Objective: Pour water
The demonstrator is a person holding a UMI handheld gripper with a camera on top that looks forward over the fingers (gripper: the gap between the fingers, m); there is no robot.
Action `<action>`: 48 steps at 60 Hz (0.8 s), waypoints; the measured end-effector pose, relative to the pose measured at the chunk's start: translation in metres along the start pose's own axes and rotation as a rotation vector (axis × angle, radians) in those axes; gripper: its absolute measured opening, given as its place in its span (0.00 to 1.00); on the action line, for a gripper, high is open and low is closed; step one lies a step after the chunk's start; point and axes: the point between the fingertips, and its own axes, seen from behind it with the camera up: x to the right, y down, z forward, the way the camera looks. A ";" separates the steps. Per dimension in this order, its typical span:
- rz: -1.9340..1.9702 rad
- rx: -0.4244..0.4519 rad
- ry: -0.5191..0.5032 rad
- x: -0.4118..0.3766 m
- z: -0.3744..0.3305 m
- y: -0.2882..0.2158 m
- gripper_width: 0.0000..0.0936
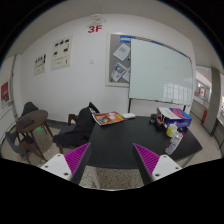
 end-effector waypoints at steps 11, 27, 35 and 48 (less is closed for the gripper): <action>0.014 -0.053 0.029 0.036 0.005 0.037 0.91; 0.012 -0.131 0.127 0.169 0.032 0.131 0.90; 0.029 -0.133 0.168 0.250 0.065 0.149 0.90; 0.046 -0.036 0.195 0.358 0.140 0.132 0.89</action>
